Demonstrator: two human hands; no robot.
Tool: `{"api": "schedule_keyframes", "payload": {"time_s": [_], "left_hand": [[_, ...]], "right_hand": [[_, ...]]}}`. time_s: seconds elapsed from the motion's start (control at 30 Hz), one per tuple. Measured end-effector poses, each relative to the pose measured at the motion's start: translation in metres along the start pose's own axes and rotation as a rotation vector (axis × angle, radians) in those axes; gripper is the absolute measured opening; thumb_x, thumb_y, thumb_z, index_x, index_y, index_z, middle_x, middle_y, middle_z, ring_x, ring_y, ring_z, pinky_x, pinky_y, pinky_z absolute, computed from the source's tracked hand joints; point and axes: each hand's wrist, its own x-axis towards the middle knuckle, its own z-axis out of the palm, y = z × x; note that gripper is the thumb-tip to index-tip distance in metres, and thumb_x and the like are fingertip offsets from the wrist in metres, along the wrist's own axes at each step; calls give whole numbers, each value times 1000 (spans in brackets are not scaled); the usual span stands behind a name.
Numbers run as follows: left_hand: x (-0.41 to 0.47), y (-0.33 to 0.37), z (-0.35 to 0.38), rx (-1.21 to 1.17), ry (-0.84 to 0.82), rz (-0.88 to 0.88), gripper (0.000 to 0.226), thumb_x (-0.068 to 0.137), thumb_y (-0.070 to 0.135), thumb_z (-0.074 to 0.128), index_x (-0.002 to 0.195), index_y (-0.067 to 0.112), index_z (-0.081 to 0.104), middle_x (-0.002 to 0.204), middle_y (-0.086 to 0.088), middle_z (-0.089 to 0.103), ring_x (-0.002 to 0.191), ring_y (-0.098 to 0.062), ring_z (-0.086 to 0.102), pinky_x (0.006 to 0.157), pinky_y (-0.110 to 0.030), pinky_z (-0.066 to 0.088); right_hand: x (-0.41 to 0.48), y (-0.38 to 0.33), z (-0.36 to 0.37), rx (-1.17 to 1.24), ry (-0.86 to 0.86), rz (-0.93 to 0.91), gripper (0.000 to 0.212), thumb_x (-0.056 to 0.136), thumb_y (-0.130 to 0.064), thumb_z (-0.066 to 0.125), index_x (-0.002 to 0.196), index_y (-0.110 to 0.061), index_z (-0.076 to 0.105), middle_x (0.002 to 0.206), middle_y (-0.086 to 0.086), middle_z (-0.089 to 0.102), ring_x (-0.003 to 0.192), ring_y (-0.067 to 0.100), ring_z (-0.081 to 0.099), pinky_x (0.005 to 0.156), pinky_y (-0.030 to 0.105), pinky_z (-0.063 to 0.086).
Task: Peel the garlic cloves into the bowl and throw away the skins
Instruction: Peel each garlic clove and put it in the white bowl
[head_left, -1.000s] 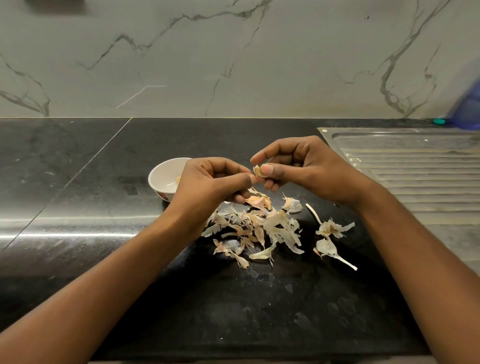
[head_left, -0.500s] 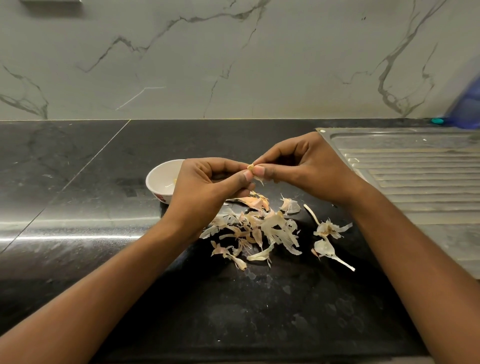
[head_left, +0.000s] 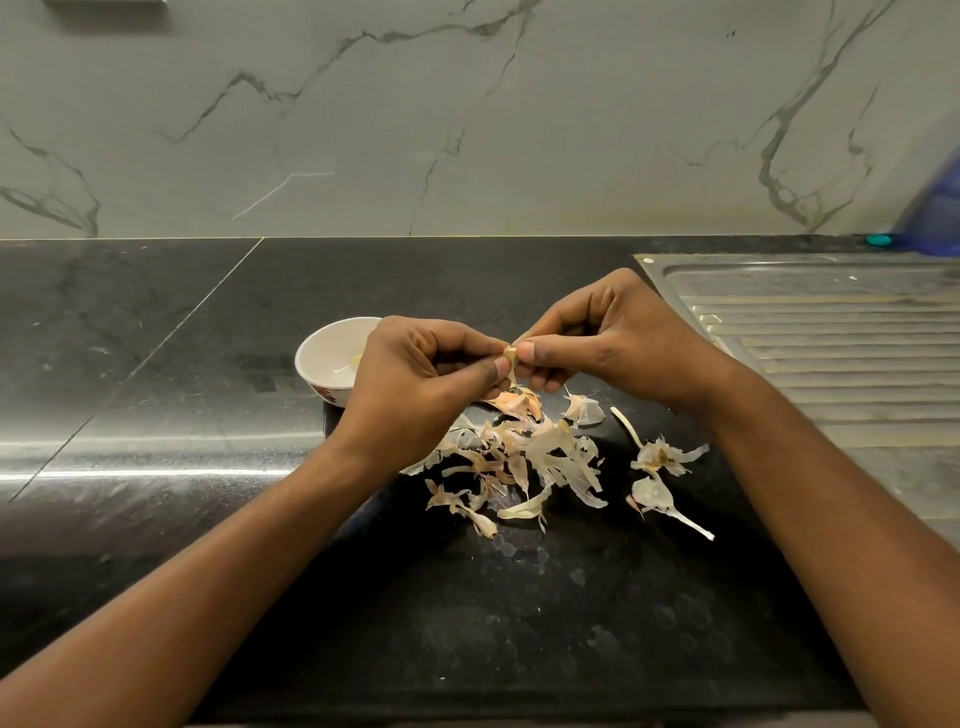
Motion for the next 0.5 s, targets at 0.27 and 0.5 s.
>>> {"api": "schedule_keyframes", "payload": {"time_s": [0.27, 0.5], "left_hand": [[0, 1, 0, -48, -18, -18, 14, 91, -3, 76, 105, -1, 79, 90, -14, 81, 82, -33, 79, 79, -43, 67], [0, 3, -1, -166, -22, -64, 16, 91, -4, 74, 107, -4, 77, 92, -19, 80, 85, -36, 79, 82, -40, 67]], "right_hand": [[1, -1, 3, 1, 19, -9, 9, 96, -3, 75, 100, 4, 81, 85, 16, 80, 76, 31, 79, 70, 30, 66], [1, -1, 6, 12, 76, -23, 7, 97, 0, 74, 98, 3, 80, 81, 15, 80, 72, 29, 79, 68, 31, 66]]}}
